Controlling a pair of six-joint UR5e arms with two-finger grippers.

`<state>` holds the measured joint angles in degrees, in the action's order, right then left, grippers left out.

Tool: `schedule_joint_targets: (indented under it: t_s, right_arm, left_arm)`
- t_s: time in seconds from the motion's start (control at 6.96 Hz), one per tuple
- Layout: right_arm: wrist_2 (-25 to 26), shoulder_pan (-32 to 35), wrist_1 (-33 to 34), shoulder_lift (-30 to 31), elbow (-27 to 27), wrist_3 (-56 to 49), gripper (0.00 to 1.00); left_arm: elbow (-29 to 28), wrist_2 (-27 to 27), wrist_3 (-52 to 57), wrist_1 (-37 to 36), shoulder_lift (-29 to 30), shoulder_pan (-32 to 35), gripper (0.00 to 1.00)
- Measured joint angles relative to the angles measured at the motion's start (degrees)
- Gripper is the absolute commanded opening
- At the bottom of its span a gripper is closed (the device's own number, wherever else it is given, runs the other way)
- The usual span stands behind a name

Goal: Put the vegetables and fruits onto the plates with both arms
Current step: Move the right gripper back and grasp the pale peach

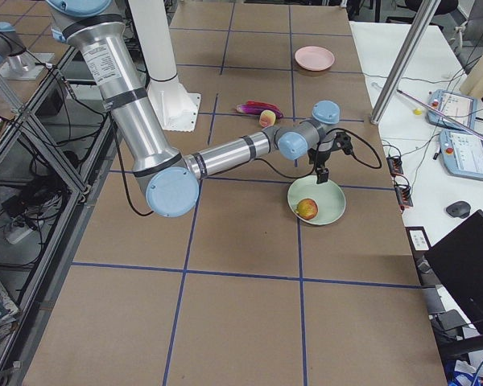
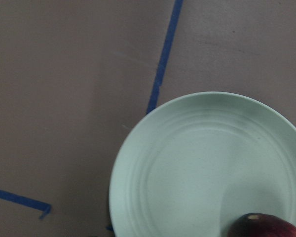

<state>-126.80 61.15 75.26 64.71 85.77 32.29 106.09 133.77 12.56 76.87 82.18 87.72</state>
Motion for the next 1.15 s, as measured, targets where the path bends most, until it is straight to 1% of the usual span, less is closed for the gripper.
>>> schedule_joint_targets:
  t_s: [0.14,0.29,0.43,0.57,0.72,0.86,1.01,1.15]
  right_arm:
    - [0.71,-3.13,0.01,-2.10,1.82,7.24,1.00]
    - [2.77,-7.22,0.07,-4.35,3.65,14.76,1.00]
    - [6.25,-12.26,0.19,-6.80,4.93,21.74,1.00]
    - [11.22,-18.00,1.76,-10.16,5.37,27.95,1.00]
    - [16.78,-23.21,6.36,-14.27,5.43,32.64,1.00]
    - [21.29,-27.10,11.14,-17.48,5.38,36.00,1.00]
    - [24.71,-30.10,13.86,-18.99,5.28,38.36,1.00]
    - [26.77,-31.90,15.05,-19.03,5.21,39.30,1.00]
  left_arm:
    - [0.00,0.00,-0.01,0.02,0.00,0.00,1.00]
    - [-0.02,0.00,-0.03,0.03,0.00,-0.03,1.00]
    - [-0.08,0.00,-0.01,0.03,0.00,-0.04,1.00]
    - [-0.13,0.00,0.00,0.03,0.00,-0.04,1.00]
    - [-0.24,0.00,0.01,0.03,0.00,-0.10,1.00]
    - [-0.38,0.00,0.01,0.03,0.00,-0.14,1.00]
    - [-0.50,0.00,0.01,0.05,0.00,-0.16,1.00]
    - [-0.59,0.00,0.01,0.07,0.00,-0.17,1.00]
